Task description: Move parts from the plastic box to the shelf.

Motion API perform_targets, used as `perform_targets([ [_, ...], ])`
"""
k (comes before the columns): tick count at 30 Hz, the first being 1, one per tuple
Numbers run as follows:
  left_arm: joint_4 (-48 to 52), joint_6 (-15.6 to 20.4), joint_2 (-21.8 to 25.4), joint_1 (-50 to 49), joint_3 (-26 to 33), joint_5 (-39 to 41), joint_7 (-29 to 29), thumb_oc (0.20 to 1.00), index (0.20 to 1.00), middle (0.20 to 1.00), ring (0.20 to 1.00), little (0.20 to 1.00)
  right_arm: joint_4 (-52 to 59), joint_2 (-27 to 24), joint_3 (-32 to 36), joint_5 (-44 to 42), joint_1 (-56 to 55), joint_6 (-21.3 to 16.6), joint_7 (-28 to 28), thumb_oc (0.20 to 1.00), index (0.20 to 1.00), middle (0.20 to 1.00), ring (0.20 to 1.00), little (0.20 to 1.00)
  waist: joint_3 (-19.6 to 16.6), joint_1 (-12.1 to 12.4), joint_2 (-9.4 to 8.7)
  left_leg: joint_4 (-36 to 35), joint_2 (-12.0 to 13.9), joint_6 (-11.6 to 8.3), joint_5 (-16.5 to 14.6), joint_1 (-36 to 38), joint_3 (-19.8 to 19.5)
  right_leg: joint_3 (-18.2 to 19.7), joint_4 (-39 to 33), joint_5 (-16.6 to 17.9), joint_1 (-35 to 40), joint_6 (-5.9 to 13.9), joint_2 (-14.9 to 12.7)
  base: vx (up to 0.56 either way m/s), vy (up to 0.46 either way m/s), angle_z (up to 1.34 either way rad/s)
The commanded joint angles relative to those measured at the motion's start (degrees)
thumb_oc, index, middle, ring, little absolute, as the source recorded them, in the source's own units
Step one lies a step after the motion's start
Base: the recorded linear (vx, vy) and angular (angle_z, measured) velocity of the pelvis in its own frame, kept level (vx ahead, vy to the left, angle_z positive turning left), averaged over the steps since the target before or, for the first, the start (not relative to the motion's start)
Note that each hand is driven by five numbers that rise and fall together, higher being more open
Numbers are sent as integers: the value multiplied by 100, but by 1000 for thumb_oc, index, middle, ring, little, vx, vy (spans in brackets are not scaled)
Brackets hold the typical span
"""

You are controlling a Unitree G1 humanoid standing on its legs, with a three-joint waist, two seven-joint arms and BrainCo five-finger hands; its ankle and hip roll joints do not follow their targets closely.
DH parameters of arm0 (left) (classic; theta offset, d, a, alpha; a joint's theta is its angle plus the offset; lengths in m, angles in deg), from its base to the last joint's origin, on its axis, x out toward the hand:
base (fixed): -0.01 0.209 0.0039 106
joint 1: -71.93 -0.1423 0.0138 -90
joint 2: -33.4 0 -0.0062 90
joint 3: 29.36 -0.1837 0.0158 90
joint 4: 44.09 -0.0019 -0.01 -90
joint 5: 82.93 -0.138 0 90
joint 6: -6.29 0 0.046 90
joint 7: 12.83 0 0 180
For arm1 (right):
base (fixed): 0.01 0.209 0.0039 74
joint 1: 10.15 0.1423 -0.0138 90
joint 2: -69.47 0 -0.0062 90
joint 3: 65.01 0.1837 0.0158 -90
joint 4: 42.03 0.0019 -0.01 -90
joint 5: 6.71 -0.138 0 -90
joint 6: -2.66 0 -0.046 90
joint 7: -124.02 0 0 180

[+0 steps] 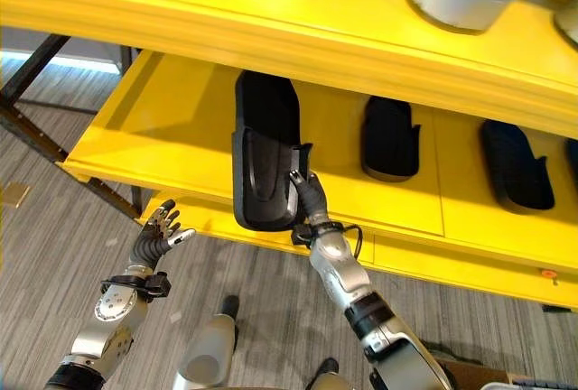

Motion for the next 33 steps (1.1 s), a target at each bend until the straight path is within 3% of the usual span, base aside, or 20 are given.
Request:
perform_targets([
  [1,561,268,384,226,-179,278,-78,1000,1000,1000,1000,1000,64,-73,301,-116,816,-340,318,200,200,200,200,200,83,87,23,-111,57,-9,257,-187,109,14,179,104,252,-47,-79,-22,-5,15],
  [6,593,315,464,321,-336,387,-79,1000,1000,1000,1000,1000,-478,-179,558,-186,1525,-401,593,200,200,200,200,200,218,210,117,-35,-14,28,255,-343,26,-64,276,81,161,-69,-96,-31,2,21],
  [12,685,392,649,561,-678,587,-73,1000,1000,1000,1000,1000,-1562,-778,871,-484,3097,-471,952,200,200,200,200,200,604,325,399,183,-144,127,240,-730,-115,23,673,-11,-309,-127,-166,-84,23,8],
  [23,845,405,753,759,-1082,684,1,1000,1000,1000,1000,1000,-2719,-1739,864,-411,4271,-415,1287,200,200,200,200,200,930,358,685,521,-264,160,65,-1282,-222,85,1159,-237,-871,-138,-259,-22,4,9],
  [33,838,472,628,998,-1233,686,-95,1000,1000,1000,1000,1000,-3498,-2089,619,-439,4625,-351,1195,200,200,200,200,200,1083,284,787,541,-275,157,89,-1513,-182,141,1218,-260,-1121,-154,-286,-2,4,0],
])
